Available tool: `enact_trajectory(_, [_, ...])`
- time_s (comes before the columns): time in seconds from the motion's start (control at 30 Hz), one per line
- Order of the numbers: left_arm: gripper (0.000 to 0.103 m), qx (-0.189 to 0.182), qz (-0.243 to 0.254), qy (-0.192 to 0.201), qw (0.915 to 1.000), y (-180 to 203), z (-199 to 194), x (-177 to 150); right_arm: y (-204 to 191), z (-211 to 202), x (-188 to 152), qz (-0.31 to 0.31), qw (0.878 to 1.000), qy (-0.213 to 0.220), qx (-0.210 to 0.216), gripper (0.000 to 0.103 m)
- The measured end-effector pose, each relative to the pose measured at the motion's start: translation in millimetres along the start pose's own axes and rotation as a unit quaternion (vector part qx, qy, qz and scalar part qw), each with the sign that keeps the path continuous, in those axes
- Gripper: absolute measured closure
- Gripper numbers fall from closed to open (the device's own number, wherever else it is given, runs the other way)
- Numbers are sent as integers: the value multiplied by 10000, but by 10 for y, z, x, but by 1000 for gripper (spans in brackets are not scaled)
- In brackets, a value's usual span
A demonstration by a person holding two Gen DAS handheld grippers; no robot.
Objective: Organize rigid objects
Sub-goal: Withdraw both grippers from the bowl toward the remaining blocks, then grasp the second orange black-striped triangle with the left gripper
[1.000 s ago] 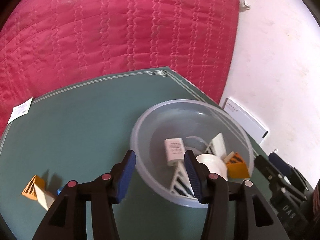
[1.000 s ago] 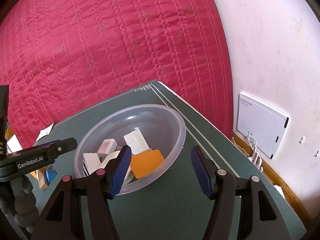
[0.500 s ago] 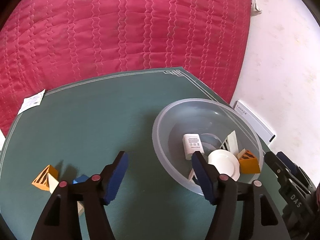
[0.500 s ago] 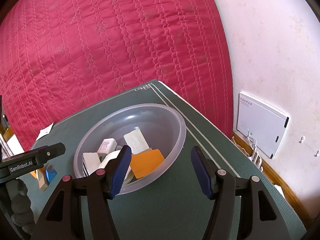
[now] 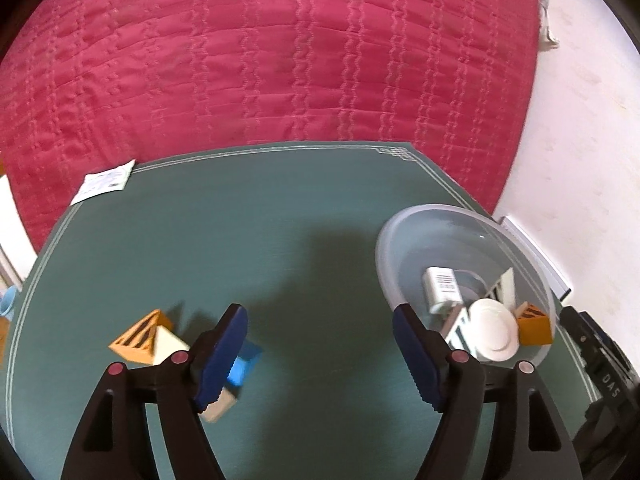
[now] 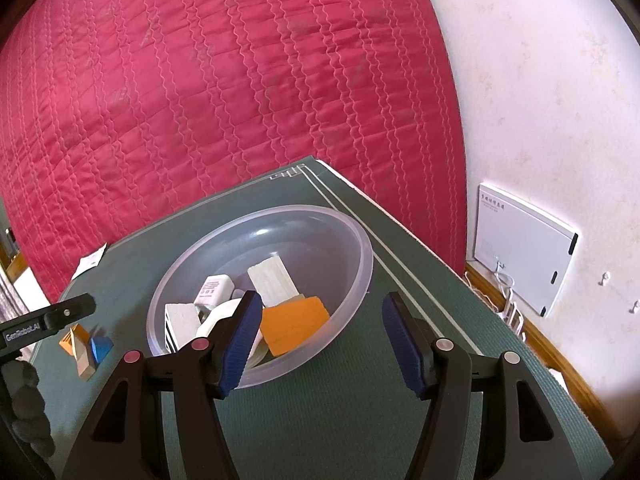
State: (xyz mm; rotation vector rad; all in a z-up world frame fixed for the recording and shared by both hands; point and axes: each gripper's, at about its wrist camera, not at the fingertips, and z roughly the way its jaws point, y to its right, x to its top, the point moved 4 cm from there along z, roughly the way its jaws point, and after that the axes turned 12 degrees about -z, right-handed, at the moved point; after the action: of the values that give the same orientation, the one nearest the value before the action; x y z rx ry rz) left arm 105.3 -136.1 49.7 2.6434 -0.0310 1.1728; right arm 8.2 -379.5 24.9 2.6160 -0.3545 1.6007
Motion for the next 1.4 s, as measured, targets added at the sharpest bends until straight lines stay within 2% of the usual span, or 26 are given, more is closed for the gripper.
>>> enact_trajectory(0.6, [23, 795, -448, 61, 9958, -913, -214, -149, 11, 30, -70, -58, 9999, -17, -83, 39])
enact_trajectory(0.8, [23, 972, -533, 55, 9938, -1138, -242, -193, -41, -61, -47, -262, 9995, 28, -188, 39])
enact_trajectory(0.93, [23, 1121, -608, -12, 9918, -1282, -207, -225, -141, -143, -33, -296, 9996, 9, 8, 39])
enact_trajectory(1.1, [23, 1169, -649, -21, 9910, -1368, -168, -195, -408, -230, -37, -481, 9977, -64, 473, 39])
enact_trajectory(1.4, [23, 1301, -479, -89, 9903, -1386, 19, -139, -985, -323, -266, -1127, 9851, -317, 1256, 39])
